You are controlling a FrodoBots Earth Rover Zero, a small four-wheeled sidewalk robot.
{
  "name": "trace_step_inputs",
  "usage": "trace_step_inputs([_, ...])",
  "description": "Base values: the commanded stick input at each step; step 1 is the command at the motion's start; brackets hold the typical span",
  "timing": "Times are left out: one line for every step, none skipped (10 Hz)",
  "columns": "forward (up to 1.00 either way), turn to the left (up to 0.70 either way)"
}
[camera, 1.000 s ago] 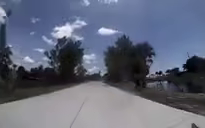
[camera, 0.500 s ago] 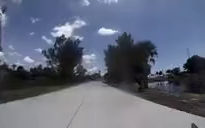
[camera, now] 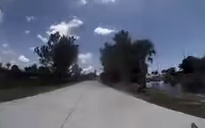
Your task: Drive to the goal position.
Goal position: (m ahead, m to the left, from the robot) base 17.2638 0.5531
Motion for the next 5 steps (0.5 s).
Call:
trace_step_inputs([0.85, 0.00])
trace_step_inputs([0.85, 0.00])
trace_step_inputs([0.85, 0.00])
trace_step_inputs([0.85, 0.00])
trace_step_inputs([0.85, 0.00])
